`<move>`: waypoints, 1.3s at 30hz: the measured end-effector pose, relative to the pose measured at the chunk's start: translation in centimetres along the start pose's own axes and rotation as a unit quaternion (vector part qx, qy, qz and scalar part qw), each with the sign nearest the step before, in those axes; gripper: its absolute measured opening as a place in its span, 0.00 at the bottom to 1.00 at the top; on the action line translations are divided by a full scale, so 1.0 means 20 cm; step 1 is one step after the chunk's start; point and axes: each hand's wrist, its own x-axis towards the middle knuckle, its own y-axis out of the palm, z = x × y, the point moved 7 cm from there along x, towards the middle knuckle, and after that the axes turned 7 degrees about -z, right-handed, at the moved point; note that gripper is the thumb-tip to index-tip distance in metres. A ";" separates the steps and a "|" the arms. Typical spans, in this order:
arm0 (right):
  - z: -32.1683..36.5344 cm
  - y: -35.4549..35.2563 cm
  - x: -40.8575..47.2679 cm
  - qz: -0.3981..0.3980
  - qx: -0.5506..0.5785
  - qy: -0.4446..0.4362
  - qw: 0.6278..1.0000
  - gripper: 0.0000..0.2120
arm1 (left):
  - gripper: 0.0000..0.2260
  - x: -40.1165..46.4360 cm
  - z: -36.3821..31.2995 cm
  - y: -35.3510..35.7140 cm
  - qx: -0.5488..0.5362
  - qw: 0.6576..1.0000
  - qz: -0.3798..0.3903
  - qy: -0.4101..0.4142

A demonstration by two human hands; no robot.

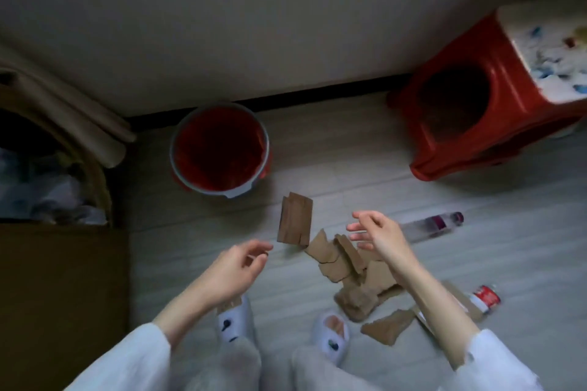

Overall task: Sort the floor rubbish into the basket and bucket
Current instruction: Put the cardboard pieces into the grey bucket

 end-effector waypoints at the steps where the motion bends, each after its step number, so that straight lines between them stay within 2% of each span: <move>1: -0.09 0.03 0.11 -0.002 -0.009 -0.004 1.000 0.09 | 0.11 0.12 0.07 0.04 0.012 1.000 -0.009 0.006; 6: -0.60 0.22 0.70 0.005 -0.107 -0.036 0.994 0.10 | 0.15 0.72 0.38 0.43 0.075 0.995 -0.020 0.063; 8: -0.80 0.31 0.93 0.035 -0.192 -0.060 0.979 0.09 | 0.19 0.93 0.48 0.59 0.147 0.981 -0.044 0.118; 11: -0.97 0.38 1.21 0.034 -0.275 -0.100 0.956 0.09 | 0.25 1.18 0.56 0.77 0.314 0.920 -0.090 0.218; 14: -1.04 0.43 1.45 0.014 -0.347 -0.155 0.925 0.13 | 0.26 1.43 0.58 0.94 0.413 0.858 -0.121 0.282; 16: -1.11 0.50 1.54 0.038 -0.422 -0.167 0.890 0.16 | 0.26 1.56 0.62 1.04 0.476 0.821 -0.113 0.296; 18: -1.18 0.56 1.59 0.049 -0.493 -0.174 0.851 0.18 | 0.27 1.68 0.71 1.11 0.524 0.800 -0.082 0.281; 21: -1.29 0.63 1.62 0.050 -0.583 -0.173 0.792 0.20 | 0.25 1.76 0.82 1.14 0.528 0.814 -0.050 0.237; 24: -1.42 0.68 1.63 0.066 -0.637 -0.153 0.752 0.27 | 0.21 1.81 0.82 1.18 0.511 0.825 -0.072 0.231; 25: -1.45 0.69 1.63 0.066 -0.649 -0.151 0.743 0.30 | 0.22 1.84 0.82 1.19 0.505 0.827 -0.079 0.234; 27: -1.51 0.71 1.65 0.052 -0.663 -0.154 0.731 0.32 | 0.29 1.91 0.84 1.21 0.481 0.846 -0.070 0.219; 29: -1.54 0.72 1.66 0.024 -0.663 -0.166 0.730 0.31 | 0.39 1.99 0.87 1.22 0.464 0.865 -0.036 0.189; 32: -1.56 0.73 1.68 -0.012 -0.646 -0.167 0.745 0.24 | 0.45 2.07 0.89 1.25 0.453 0.875 0.007 0.173; 35: -1.55 0.74 1.69 -0.029 -0.626 -0.155 0.764 0.20 | 0.44 2.09 0.87 1.27 0.449 0.877 0.003 0.170; 39: -1.53 0.72 1.68 -0.032 -0.613 -0.165 0.772 0.14 | 0.36 2.10 0.88 1.24 0.458 0.876 -0.024 0.150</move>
